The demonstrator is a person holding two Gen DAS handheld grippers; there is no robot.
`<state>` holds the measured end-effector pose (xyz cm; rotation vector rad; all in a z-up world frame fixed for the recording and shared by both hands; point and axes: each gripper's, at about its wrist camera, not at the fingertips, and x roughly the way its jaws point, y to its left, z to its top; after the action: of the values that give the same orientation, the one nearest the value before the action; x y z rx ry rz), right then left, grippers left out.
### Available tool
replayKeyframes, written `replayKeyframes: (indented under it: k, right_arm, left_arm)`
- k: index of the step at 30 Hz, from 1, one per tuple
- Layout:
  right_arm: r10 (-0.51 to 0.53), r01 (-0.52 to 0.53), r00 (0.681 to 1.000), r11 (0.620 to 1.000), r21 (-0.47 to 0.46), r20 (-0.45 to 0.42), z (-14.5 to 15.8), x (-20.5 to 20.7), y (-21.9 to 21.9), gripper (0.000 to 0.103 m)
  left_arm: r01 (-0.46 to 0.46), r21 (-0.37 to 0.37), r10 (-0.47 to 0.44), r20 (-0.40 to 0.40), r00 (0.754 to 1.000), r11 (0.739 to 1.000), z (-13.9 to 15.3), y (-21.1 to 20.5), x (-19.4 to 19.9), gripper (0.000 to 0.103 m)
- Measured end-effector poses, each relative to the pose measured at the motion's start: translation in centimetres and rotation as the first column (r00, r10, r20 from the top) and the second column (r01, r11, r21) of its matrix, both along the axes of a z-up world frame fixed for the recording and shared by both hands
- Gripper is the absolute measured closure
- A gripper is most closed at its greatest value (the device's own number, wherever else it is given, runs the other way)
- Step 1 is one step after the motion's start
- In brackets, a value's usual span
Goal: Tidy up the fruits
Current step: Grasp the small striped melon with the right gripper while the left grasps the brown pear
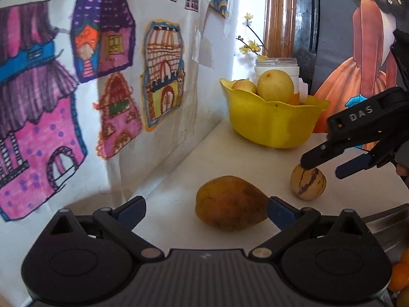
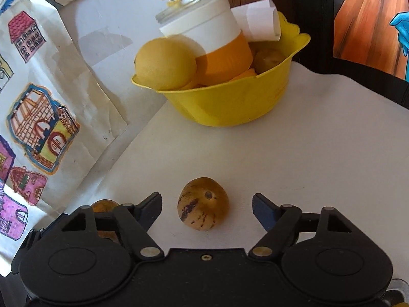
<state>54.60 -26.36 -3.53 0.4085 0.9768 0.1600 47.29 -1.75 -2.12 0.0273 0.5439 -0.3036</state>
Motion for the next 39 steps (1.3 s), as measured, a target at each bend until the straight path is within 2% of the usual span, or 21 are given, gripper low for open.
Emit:
replayKeyframes:
  k: [6, 10, 14, 21, 26, 31, 33, 35, 39]
  right_arm:
    - [0.005, -0.004, 1.000, 1.000, 0.007, -0.017, -0.9, 0.7, 0.9, 0.034]
    - [0.014, -0.014, 1.000, 1.000, -0.014, -0.020, -1.3, 1.0, 1.6, 0.041]
    - [0.015, -0.016, 1.000, 1.000, -0.015, -0.015, -1.5, 1.0, 1.9, 0.043]
    - [0.020, -0.020, 1.000, 0.999, -0.040, -0.009, -1.9, 1.1, 2.1, 0.051]
    - [0.017, -0.017, 1.000, 0.999, -0.050, 0.006, -2.1, 1.1, 2.2, 0.052]
    - [0.016, -0.014, 0.999, 0.998, -0.067, 0.028, -2.2, 0.7, 2.6, 0.053]
    - [0.018, -0.016, 0.999, 0.998, -0.063, 0.032, -2.2, 0.5, 2.5, 0.053]
    - [0.016, -0.015, 0.999, 0.998, -0.055, 0.031, -2.2, 0.3, 2.3, 0.053]
    - [0.018, -0.017, 0.999, 0.999, -0.042, 0.030, -2.3, -0.2, 2.1, 0.054]
  left_arm:
    - [0.009, 0.001, -0.009, -0.020, 1.000, 1.000, -0.3, -1.1, 0.7, 0.000]
    - [0.004, 0.042, -0.003, -0.034, 0.999, 0.999, -0.5, -2.2, 1.2, 0.000]
    - [-0.001, 0.061, 0.004, -0.046, 0.999, 0.998, -0.6, -2.8, 1.6, 0.000]
    - [-0.016, 0.056, 0.020, -0.068, 0.997, 0.998, -0.9, -3.2, 2.3, 0.000]
    - [-0.039, 0.026, 0.041, -0.078, 0.996, 0.999, -0.9, -3.1, 2.7, 0.001]
    - [-0.071, 0.008, 0.071, -0.081, 0.994, 0.997, -1.0, -3.6, 3.0, 0.011]
    - [-0.061, 0.027, 0.063, -0.093, 0.994, 0.998, -1.1, -4.0, 3.2, 0.018]
    - [-0.043, 0.011, 0.044, -0.098, 0.994, 0.999, -1.1, -4.1, 3.1, 0.030]
    - [-0.039, 0.000, 0.039, -0.095, 0.995, 0.999, -1.1, -4.1, 2.6, 0.030]
